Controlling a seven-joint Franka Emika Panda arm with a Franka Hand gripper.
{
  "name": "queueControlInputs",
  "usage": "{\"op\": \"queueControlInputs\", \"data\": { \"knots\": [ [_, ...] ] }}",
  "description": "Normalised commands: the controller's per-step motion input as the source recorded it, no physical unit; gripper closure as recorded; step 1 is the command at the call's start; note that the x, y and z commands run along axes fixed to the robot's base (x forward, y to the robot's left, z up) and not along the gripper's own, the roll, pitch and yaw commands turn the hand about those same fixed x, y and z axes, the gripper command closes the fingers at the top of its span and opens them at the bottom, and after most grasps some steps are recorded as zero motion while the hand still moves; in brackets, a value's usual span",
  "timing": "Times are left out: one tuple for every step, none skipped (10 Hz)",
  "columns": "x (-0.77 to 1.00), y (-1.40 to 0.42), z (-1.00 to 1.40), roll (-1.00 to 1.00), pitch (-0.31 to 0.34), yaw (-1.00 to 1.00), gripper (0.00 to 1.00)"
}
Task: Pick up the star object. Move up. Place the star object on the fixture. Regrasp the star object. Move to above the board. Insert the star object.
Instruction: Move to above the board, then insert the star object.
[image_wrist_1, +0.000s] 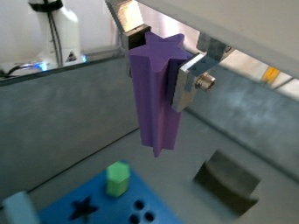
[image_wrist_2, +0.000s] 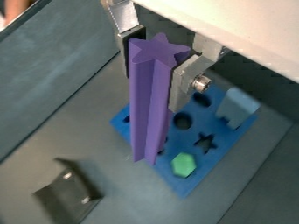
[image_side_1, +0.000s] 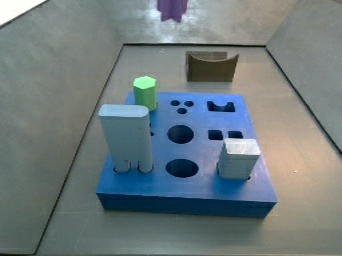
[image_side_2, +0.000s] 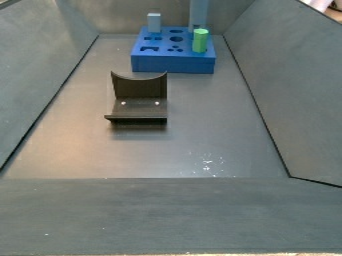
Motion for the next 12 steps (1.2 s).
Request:
{"op": "queueControlInputs", "data": {
  "knots": [
    [-0.07,0.02,0.0,-1.0,-0.036,-0.07,1.0],
    [-0.06,0.03,0.0,-0.74,-0.04,-0.04,1.0],
    [-0.06,0.03,0.0,-0.59,-0.043,-0.03,1.0],
    [-0.04,0.02,0.0,-0.3,-0.035,-0.01,1.0],
    [-0.04,0.01,0.0,-0.22,-0.033,-0.01,1.0],
    [-0.07,-0.13,-0.53,-0.28,0.043,0.0,1.0],
    [-0.02,-0.17,-0.52,-0.28,0.019,0.0,1.0],
    [-0.2,-0.32,-0.65,-0.23,-0.05,-0.52,1.0],
    [-0.18,-0.21,-0.61,-0.2,-0.106,-0.67,1.0],
    [-0.16,-0.18,-0.6,-0.19,-0.111,-0.7,1.0],
    [-0.09,-0.05,-0.52,-0.19,-0.093,-0.83,1.0],
    [-0.07,-0.01,-0.47,-0.21,-0.07,-0.85,1.0]
  ]
}}
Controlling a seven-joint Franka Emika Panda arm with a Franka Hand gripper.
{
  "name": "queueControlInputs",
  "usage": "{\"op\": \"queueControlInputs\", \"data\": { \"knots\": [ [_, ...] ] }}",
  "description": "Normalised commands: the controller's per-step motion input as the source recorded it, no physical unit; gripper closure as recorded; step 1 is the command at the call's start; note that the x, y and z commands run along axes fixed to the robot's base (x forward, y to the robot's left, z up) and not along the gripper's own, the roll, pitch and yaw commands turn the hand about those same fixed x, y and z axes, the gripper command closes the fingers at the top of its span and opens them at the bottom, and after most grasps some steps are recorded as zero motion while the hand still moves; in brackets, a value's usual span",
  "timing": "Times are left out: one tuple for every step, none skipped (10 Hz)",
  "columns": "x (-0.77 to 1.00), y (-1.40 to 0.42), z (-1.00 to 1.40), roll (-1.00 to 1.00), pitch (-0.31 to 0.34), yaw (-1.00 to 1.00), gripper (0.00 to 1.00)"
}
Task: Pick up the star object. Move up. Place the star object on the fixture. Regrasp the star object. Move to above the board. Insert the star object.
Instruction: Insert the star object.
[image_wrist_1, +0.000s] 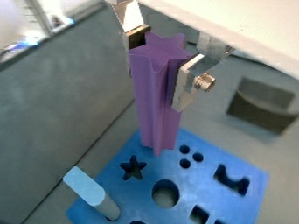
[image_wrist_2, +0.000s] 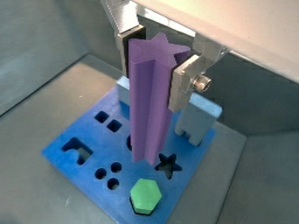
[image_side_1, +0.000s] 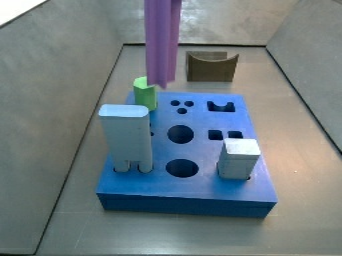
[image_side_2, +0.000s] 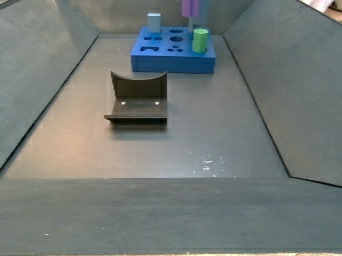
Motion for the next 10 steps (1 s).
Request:
{"op": "queueControlInputs", "data": {
  "knots": [
    [-0.06,-0.01,-0.45,-0.21,-0.064,-0.85,1.0],
    [-0.06,-0.01,-0.41,-0.22,-0.076,-0.84,1.0],
    [-0.05,-0.02,-0.38,-0.23,-0.081,-0.83,1.0],
    [-0.06,-0.01,-0.36,-0.27,-0.069,-0.8,1.0],
    [-0.08,-0.09,-0.38,-0.28,-0.036,-0.71,1.0],
    [-0.06,-0.06,-0.3,-0.32,-0.016,-0.69,1.0],
    [-0.08,-0.1,-0.31,-0.32,-0.006,-0.65,1.0],
    [0.0,-0.13,-0.25,-0.28,0.0,-0.56,1.0],
    [0.0,-0.09,-0.15,-0.27,0.0,-0.47,1.0],
    [0.0,-0.07,-0.1,-0.24,0.0,-0.27,1.0]
  ]
}}
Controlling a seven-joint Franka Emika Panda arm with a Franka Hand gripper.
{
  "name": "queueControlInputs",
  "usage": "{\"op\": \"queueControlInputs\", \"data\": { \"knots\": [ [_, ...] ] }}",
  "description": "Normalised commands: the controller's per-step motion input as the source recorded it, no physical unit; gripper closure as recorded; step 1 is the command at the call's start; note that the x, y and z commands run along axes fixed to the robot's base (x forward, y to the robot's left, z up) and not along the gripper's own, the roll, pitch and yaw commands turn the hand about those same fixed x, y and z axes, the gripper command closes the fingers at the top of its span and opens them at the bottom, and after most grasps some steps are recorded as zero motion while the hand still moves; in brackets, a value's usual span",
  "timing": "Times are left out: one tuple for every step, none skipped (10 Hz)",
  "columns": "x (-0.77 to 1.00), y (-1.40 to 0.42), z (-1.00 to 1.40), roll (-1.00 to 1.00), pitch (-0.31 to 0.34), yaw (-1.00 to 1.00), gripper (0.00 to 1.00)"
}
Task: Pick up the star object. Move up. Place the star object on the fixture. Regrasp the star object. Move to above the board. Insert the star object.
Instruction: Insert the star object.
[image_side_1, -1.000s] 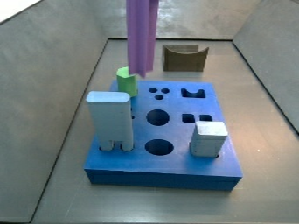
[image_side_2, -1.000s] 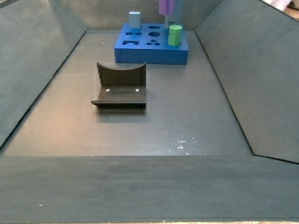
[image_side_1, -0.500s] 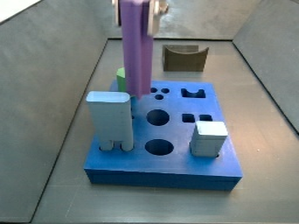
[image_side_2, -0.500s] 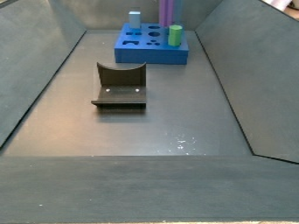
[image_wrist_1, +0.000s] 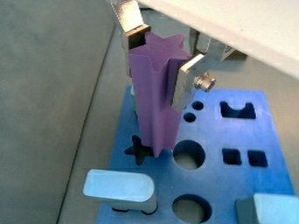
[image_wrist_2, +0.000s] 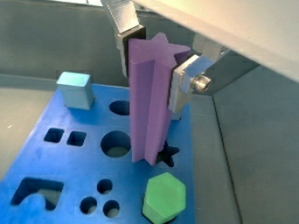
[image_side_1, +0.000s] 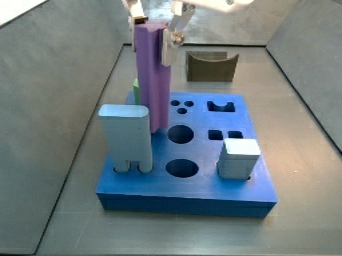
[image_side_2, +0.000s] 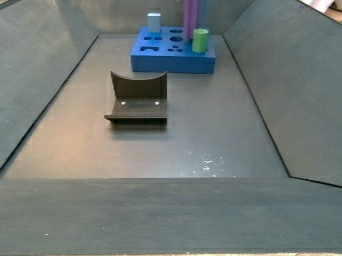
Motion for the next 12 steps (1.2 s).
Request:
{"op": "queueControlInputs", "data": {
  "knots": [
    [-0.05,-0.04,-0.03,-0.04,-0.016,0.0,1.0],
    [-0.13,-0.01,0.0,0.0,-0.01,0.15,1.0],
    [-0.31,-0.07,-0.01,0.04,-0.047,0.33,1.0],
    [-0.39,-0.08,-0.01,0.12,-0.054,0.36,1.0],
    [-0.42,-0.09,0.0,0.13,-0.069,0.38,1.0],
    [-0.4,-0.06,-0.01,0.09,-0.069,0.35,1.0],
    [-0.24,0.0,-0.02,0.0,-0.05,0.22,1.0],
    [-0.07,0.0,-0.05,0.0,-0.007,0.03,1.0],
    [0.0,-0.01,-0.11,0.0,0.0,0.0,1.0],
    [0.0,-0.03,-0.17,0.0,0.0,0.0,1.0],
    [0.09,-0.05,-0.23,0.0,0.0,-0.01,1.0],
    [0.11,-0.09,-0.27,0.0,0.0,-0.06,1.0]
  ]
}}
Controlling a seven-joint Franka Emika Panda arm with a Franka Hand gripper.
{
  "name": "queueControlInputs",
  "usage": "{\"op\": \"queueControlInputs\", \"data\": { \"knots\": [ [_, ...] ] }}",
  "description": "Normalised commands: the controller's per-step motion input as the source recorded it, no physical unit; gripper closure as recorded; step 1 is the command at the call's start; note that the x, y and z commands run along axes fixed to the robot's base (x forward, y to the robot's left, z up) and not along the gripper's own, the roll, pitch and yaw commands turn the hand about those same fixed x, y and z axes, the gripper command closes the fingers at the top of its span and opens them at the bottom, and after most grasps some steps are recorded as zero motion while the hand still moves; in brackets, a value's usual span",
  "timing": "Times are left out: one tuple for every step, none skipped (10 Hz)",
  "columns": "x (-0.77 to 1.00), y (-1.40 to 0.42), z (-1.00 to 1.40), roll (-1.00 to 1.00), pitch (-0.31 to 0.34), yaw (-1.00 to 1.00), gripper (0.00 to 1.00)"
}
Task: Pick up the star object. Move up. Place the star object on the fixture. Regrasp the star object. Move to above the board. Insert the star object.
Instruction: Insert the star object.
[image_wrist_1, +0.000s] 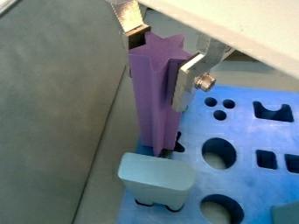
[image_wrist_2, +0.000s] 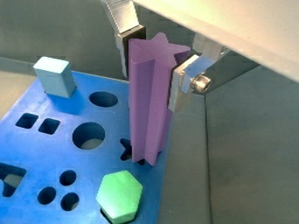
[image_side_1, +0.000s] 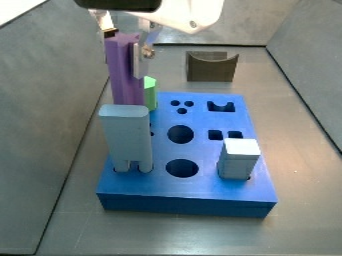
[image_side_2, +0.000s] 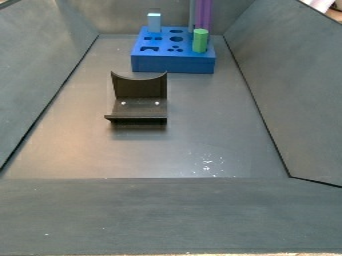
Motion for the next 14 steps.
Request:
{"op": "queueControlInputs", "data": {
  "knots": [
    [0.13,-0.07,-0.27,0.0,0.0,-0.06,1.0],
    [0.14,-0.04,-0.26,0.0,0.0,-0.04,1.0],
    [0.18,-0.04,-0.25,0.0,0.0,-0.04,1.0],
    [0.19,-0.05,-0.29,0.0,0.0,-0.01,1.0],
    [0.19,-0.01,-0.29,0.0,0.0,0.0,1.0],
    [0.21,0.0,-0.29,0.0,0.0,0.0,1.0],
    [0.19,0.0,-0.28,0.0,0.0,0.0,1.0],
    [0.16,0.0,-0.3,0.0,0.0,0.0,1.0],
    [0.06,-0.05,-0.32,0.0,0.0,-0.11,1.0],
    [0.0,-0.05,-0.4,0.0,0.0,-0.13,1.0],
    [0.0,-0.04,-0.4,0.0,0.0,-0.11,1.0],
    [0.0,-0.03,-0.37,0.0,0.0,-0.11,1.0],
    [0.0,0.0,-0.23,0.0,0.0,-0.16,1.0],
    [0.0,0.0,-0.07,-0.03,-0.019,0.0,1.0]
  ]
}}
